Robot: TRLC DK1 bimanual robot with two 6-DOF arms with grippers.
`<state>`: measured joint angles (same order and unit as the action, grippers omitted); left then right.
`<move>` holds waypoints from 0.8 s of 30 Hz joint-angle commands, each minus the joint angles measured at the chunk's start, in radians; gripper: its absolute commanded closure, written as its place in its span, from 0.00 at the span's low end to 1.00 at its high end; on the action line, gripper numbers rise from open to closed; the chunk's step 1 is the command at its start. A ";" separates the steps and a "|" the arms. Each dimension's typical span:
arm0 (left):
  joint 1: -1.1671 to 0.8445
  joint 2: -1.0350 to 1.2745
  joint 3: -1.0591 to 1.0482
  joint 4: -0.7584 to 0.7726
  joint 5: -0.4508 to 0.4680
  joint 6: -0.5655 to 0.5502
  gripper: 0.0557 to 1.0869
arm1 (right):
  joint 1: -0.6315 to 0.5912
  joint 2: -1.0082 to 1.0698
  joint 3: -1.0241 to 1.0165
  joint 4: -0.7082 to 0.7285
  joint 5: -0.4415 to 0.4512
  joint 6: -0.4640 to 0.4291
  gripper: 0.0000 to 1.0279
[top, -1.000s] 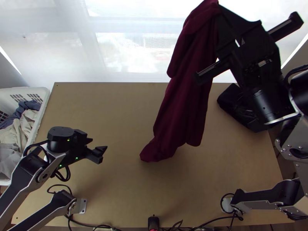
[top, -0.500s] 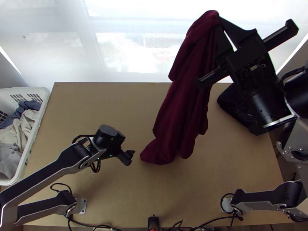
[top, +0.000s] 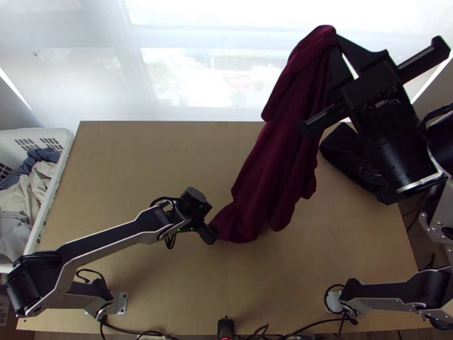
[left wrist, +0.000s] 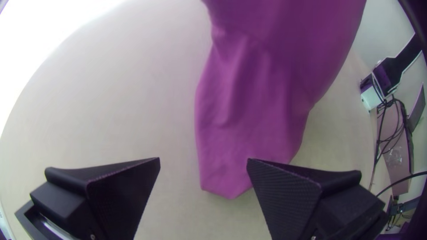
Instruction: Fold the t-shirt
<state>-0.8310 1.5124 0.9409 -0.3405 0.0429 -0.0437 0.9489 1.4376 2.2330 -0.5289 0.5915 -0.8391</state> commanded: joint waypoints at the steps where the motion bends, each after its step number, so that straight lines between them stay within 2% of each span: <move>1: -0.034 0.080 0.004 0.011 0.000 -0.002 0.08 | -0.001 -0.020 -0.019 -0.010 0.011 -0.002 0.97; 4: -0.056 0.094 0.004 0.008 0.000 -0.007 0.08 | -0.001 -0.029 -0.033 -0.011 0.011 -0.002 0.97; 7: -0.068 0.120 0.004 0.003 0.002 -0.007 0.19 | -0.001 -0.037 -0.044 -0.011 0.011 -0.002 0.97; 9: -0.071 0.129 0.004 -0.005 0.002 -0.002 0.32 | -0.001 -0.042 -0.049 -0.011 0.011 -0.003 0.97; 13: -0.066 0.127 0.007 -0.022 0.008 0.018 0.72 | -0.002 -0.054 -0.049 -0.017 0.011 -0.003 0.97; 16: -0.053 0.111 0.021 -0.058 0.008 0.031 0.85 | -0.006 -0.062 -0.050 -0.020 0.011 -0.003 0.97; 17: -0.045 0.098 0.029 -0.068 0.006 0.039 0.97 | -0.006 -0.065 -0.050 -0.020 0.011 -0.005 0.97; 24: 0.124 -0.095 0.162 -0.210 0.006 0.056 0.97 | -0.016 -0.075 -0.049 -0.020 0.011 -0.011 0.97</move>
<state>-0.8299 1.5528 1.0023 -0.4477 0.0479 -0.0055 0.9409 1.3746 2.1864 -0.5476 0.6025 -0.8467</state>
